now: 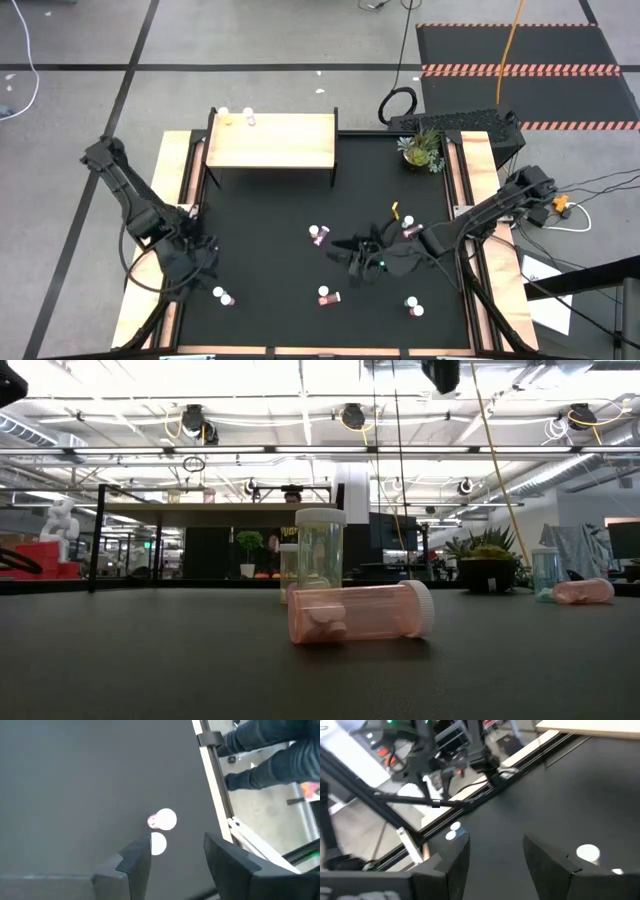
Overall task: Pick and place medicine bottles onto shelf by color
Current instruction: Put the bottom left blue medicine bottle on the shelf
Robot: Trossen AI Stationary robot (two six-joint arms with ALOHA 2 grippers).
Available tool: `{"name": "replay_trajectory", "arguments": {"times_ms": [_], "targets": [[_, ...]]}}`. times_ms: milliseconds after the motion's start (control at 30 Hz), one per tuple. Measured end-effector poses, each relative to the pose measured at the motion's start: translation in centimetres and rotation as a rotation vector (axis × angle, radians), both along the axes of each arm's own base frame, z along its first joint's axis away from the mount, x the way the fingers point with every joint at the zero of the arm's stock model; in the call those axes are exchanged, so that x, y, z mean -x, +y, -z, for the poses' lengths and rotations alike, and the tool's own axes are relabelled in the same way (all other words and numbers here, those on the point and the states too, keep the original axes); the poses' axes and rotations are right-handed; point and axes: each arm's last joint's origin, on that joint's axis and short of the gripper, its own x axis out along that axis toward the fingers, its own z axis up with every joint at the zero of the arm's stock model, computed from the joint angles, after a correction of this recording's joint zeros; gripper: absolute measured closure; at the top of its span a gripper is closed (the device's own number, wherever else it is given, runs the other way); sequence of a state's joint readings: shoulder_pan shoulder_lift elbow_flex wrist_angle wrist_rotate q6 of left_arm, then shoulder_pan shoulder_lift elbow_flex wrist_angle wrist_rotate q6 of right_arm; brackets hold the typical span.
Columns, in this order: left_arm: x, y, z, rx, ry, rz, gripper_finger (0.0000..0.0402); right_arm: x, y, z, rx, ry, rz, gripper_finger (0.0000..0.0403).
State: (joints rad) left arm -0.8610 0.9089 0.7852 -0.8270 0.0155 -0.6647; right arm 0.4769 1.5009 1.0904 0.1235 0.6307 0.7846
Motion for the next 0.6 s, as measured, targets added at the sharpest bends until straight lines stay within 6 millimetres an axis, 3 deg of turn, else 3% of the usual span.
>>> {"name": "replay_trajectory", "arguments": {"times_ms": [367, 600], "targets": [[2.1, -1.6, 5.1, 0.042, 0.058, 0.005, 0.0113, 0.1, -0.2, 0.2, 0.016, 0.016, 0.049, 0.0227], [2.2, -0.9, 6.7, -0.066, 0.003, -0.062, 0.0115, 0.0, -0.4, 0.2, 0.016, 0.016, 0.057, 0.0227]]}}
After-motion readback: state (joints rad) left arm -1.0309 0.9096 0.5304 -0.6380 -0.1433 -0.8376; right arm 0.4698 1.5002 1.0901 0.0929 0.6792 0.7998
